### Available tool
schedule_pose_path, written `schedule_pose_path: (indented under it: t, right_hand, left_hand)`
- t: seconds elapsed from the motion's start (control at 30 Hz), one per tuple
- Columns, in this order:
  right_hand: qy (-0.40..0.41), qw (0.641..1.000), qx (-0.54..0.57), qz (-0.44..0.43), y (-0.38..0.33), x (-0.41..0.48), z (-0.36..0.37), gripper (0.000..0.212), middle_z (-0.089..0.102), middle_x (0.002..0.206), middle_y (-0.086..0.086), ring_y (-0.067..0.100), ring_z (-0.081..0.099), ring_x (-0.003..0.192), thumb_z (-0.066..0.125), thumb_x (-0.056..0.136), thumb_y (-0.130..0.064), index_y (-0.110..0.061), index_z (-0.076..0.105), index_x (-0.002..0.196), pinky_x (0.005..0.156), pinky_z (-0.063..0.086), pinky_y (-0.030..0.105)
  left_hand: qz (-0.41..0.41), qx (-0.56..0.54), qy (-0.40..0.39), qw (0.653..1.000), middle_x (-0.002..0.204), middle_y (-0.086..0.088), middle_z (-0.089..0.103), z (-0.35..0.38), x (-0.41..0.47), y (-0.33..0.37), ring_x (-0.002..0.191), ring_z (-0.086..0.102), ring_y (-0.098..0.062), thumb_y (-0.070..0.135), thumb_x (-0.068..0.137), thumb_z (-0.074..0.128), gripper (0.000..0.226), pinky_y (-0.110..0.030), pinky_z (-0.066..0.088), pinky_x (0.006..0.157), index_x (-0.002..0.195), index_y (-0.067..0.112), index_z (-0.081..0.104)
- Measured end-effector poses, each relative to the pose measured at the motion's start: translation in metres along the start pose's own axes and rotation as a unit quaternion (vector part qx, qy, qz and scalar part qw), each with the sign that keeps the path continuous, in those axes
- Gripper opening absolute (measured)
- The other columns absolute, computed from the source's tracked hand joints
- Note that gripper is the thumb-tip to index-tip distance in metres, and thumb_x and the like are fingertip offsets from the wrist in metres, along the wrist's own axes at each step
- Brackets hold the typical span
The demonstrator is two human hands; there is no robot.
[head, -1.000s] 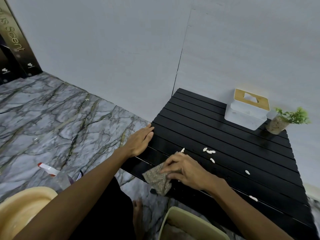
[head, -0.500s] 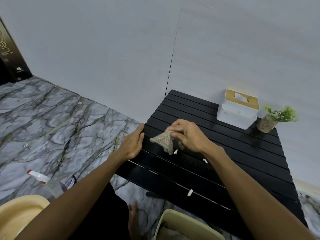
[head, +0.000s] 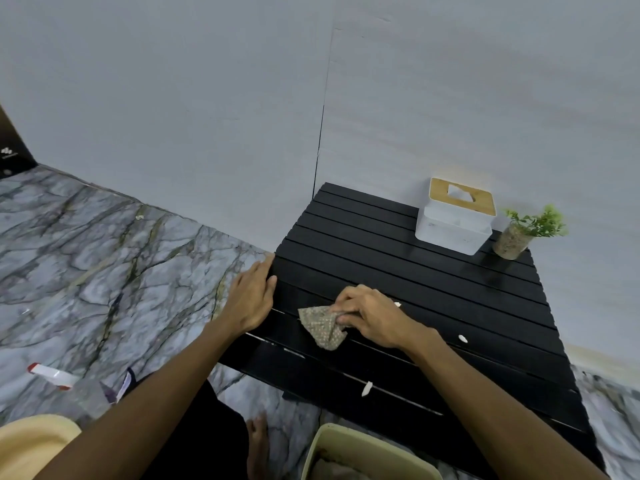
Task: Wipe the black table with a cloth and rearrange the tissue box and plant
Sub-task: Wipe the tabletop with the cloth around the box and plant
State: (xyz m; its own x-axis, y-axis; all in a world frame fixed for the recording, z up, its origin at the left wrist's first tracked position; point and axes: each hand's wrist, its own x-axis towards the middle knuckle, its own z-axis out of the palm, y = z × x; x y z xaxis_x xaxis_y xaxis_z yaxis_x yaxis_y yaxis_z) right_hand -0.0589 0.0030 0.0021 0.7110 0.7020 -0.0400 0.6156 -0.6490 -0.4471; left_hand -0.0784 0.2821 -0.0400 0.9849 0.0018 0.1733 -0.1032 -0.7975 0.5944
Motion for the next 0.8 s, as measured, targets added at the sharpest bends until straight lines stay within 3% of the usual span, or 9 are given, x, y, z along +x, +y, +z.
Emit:
schedule_pose_path:
  t: [0.17, 0.27, 0.33, 0.4, 0.53, 0.63, 0.8]
  right_hand:
    - [-0.040, 0.997, 0.064, 0.024, 0.005, -0.027, -0.015, 0.015, 0.061, 0.105, -0.009, 0.003, 0.058, 0.092, 0.065, 0.097, -0.022, -0.022, 0.076, 0.106, 0.084, 0.047, 0.023]
    - [0.054, 0.983, 0.162, 0.069, 0.006, -0.024, -0.040, 0.014, 0.061, 0.100, 0.000, 0.014, 0.067, 0.081, 0.062, 0.098, -0.011, -0.013, 0.075, 0.105, 0.073, 0.055, 0.025]
    - [0.131, 0.978, 0.131, 0.094, 0.010, -0.013, -0.056, 0.013, 0.061, 0.096, -0.004, 0.017, 0.068, 0.080, 0.062, 0.098, -0.012, -0.018, 0.073, 0.102, 0.074, 0.057, 0.031]
    - [0.160, 0.976, 0.072, 0.129, 0.022, 0.001, -0.064, 0.014, 0.062, 0.098, -0.002, 0.022, 0.067, 0.086, 0.061, 0.098, -0.015, -0.019, 0.073, 0.104, 0.079, 0.055, 0.037]
    - [0.121, 0.973, -0.007, 0.196, 0.055, 0.017, -0.046, 0.018, 0.059, 0.117, 0.000, 0.027, 0.062, 0.103, 0.060, 0.097, -0.025, -0.029, 0.067, 0.113, 0.091, 0.050, 0.047]
    - [0.092, 0.973, -0.060, 0.202, 0.063, 0.010, -0.025, 0.032, 0.053, 0.130, -0.003, 0.026, 0.048, 0.117, 0.051, 0.101, -0.036, -0.034, 0.058, 0.132, 0.097, 0.039, 0.045]
    - [0.117, 0.973, -0.118, 0.161, 0.058, -0.013, -0.007, 0.037, 0.052, 0.128, -0.007, 0.022, 0.046, 0.111, 0.042, 0.103, -0.044, -0.032, 0.055, 0.136, 0.087, 0.032, 0.037]
  left_hand:
    - [0.035, 0.061, 0.011, 0.997, 0.154, 0.000, 0.037, 0.014, -0.001, 0.021, 0.147, 0.020, -0.021, 0.041, 0.099, 0.020, 0.057, -0.042, 0.008, 0.118, 0.150, 0.020, 0.032]
    - [0.059, 0.077, -0.001, 0.995, 0.155, 0.002, 0.036, 0.024, 0.000, 0.031, 0.148, 0.020, -0.019, 0.043, 0.099, 0.023, 0.055, -0.039, 0.005, 0.119, 0.148, 0.022, 0.036]
    - [0.070, 0.088, -0.004, 0.994, 0.154, 0.001, 0.037, 0.031, 0.001, 0.037, 0.147, 0.021, -0.019, 0.045, 0.098, 0.023, 0.057, -0.038, 0.005, 0.119, 0.146, 0.022, 0.040]
    - [0.075, 0.099, -0.011, 0.992, 0.154, 0.001, 0.038, 0.036, 0.001, 0.041, 0.147, 0.021, -0.019, 0.047, 0.096, 0.021, 0.058, -0.037, 0.006, 0.119, 0.144, 0.022, 0.042]
    - [0.081, 0.116, -0.017, 0.990, 0.153, 0.000, 0.038, 0.041, -0.003, 0.044, 0.146, 0.024, -0.020, 0.048, 0.095, 0.019, 0.060, -0.039, 0.015, 0.119, 0.141, 0.022, 0.047]
    - [0.081, 0.122, -0.014, 0.989, 0.153, -0.001, 0.039, 0.041, -0.005, 0.046, 0.146, 0.026, -0.022, 0.048, 0.095, 0.019, 0.060, -0.041, 0.019, 0.119, 0.140, 0.021, 0.048]
    - [0.080, 0.128, -0.012, 0.988, 0.153, -0.001, 0.040, 0.041, -0.010, 0.045, 0.145, 0.027, -0.022, 0.048, 0.096, 0.019, 0.060, -0.042, 0.020, 0.119, 0.140, 0.021, 0.049]
